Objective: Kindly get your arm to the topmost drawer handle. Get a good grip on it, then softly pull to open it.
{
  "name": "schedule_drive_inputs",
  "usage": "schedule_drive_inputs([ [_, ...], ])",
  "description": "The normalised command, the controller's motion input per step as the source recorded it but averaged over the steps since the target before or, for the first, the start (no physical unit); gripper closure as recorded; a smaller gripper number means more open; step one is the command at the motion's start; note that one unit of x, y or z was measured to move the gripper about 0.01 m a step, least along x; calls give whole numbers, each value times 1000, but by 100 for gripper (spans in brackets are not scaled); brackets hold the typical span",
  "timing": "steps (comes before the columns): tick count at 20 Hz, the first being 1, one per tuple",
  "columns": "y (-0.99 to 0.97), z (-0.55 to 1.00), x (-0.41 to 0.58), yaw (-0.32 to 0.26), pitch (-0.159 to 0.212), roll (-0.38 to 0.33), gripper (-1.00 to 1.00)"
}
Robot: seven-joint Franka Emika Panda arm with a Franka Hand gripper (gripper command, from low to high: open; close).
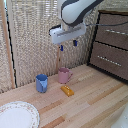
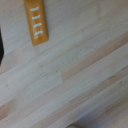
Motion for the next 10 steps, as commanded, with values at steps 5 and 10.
schedule_drive_inputs([
  [5, -145, 23, -181, 4, 17, -375, -100],
  [10, -15, 217, -32, 108, 2, -335, -100],
])
